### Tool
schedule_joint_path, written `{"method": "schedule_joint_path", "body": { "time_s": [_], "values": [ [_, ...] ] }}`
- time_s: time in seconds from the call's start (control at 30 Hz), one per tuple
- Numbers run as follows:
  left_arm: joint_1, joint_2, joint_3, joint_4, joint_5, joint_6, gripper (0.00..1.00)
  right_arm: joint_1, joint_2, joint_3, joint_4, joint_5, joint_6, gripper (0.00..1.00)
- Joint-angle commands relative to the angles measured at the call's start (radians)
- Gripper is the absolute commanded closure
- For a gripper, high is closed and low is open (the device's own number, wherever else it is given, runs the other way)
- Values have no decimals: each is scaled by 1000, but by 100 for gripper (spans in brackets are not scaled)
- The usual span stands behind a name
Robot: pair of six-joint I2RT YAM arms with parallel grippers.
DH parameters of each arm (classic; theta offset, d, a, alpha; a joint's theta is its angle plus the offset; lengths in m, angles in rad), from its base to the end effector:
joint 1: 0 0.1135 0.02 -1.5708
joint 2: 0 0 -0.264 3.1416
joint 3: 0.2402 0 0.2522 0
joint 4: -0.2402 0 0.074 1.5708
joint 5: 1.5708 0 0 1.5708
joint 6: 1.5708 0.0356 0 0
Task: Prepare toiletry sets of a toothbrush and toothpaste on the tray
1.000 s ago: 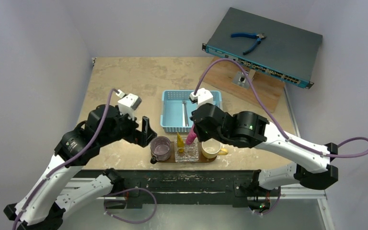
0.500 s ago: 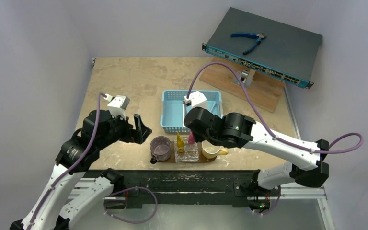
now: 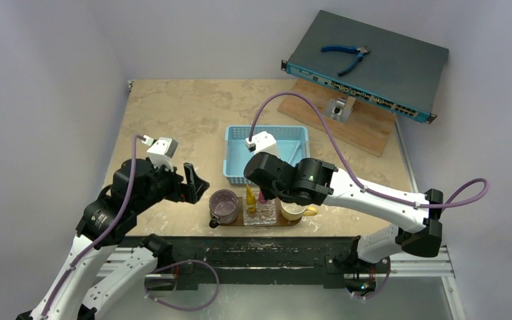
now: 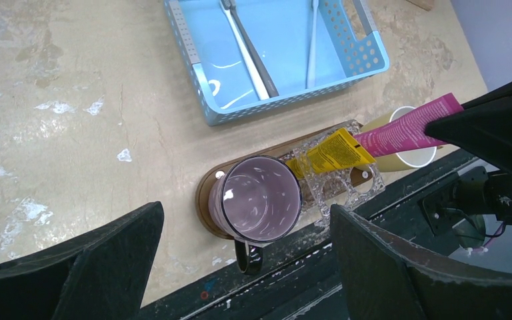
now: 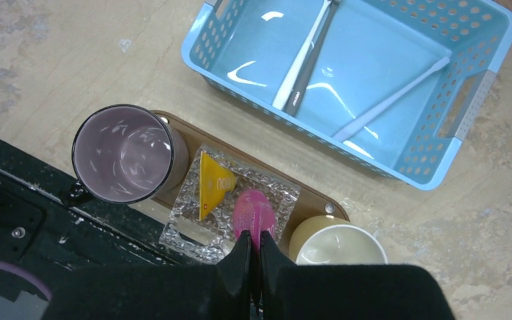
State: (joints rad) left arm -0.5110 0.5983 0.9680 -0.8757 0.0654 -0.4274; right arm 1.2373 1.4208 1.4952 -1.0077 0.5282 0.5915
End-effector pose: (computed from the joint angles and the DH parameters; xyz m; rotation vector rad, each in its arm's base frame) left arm 0.0899 -0.0531 0.3536 0.1306 2.1355 -0.6322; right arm 0.1095 0.2613 0.3684 -0.5444 2.2851 0.2255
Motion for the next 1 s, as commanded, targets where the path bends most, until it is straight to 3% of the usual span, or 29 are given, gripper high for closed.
{"method": "schedule_joint_path", "body": {
  "time_s": [0.0,0.97],
  "values": [
    [6,-14,-8,49,-13,9,6,5,2,-8,52,5,19,100],
    [6,-20,-14,45,-13,6,6,-5,41,-194,202,14,60,100]
  ]
}}
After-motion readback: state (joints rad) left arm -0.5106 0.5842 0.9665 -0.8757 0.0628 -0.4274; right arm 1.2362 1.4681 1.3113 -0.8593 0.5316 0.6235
